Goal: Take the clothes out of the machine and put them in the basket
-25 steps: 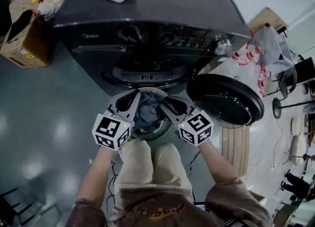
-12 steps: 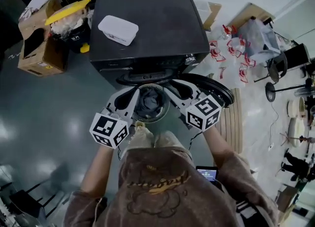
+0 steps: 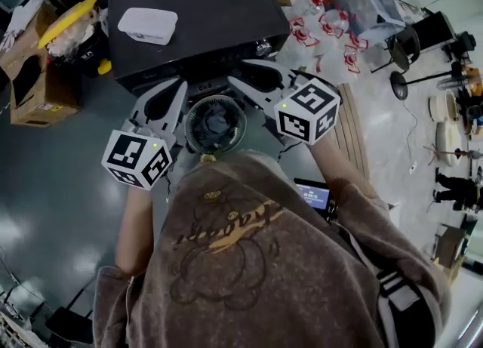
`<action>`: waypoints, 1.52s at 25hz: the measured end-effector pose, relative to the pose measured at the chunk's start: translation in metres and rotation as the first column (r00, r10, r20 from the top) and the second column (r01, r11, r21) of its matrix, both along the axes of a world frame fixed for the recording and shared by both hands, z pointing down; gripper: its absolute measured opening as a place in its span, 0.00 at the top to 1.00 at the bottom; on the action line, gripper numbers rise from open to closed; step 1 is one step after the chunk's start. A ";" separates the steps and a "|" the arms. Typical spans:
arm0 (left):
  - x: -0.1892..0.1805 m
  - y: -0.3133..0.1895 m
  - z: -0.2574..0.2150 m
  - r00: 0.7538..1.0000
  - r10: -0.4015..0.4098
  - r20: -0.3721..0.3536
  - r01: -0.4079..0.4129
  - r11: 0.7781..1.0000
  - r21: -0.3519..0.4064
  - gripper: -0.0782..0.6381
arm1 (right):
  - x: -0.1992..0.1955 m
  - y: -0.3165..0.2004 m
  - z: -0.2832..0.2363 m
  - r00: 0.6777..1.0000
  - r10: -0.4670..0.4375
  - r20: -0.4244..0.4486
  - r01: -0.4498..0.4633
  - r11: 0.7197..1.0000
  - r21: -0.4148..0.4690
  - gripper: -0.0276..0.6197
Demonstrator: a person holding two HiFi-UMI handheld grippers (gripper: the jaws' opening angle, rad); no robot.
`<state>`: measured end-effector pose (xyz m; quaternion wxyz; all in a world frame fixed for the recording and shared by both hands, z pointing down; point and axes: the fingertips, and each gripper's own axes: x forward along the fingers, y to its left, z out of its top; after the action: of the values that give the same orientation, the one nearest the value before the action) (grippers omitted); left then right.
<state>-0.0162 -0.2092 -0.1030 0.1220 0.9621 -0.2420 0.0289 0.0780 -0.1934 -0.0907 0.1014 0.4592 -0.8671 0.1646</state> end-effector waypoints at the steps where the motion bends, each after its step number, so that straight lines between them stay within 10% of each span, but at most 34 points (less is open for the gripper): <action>1: 0.001 0.000 -0.001 1.000 0.005 0.001 -0.005 1.000 0.004 0.88 | 0.001 -0.001 -0.001 1.000 -0.005 -0.006 0.005 1.000 -0.004 0.74; 12: 0.029 -0.014 -0.003 0.998 0.018 -0.052 -0.017 1.000 0.017 0.88 | 0.035 -0.016 0.000 0.997 0.061 0.049 -0.063 0.997 0.034 0.96; 38: 0.059 -0.030 0.041 0.991 -0.124 -0.043 0.124 0.992 -0.001 0.88 | 0.090 -0.015 0.037 0.986 0.136 0.096 -0.147 0.982 0.119 0.96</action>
<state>0.0433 -0.2388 -0.0624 0.1278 0.9458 -0.2987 0.0005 0.1683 -0.2087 -0.0540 0.0222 0.5174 -0.8445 0.1363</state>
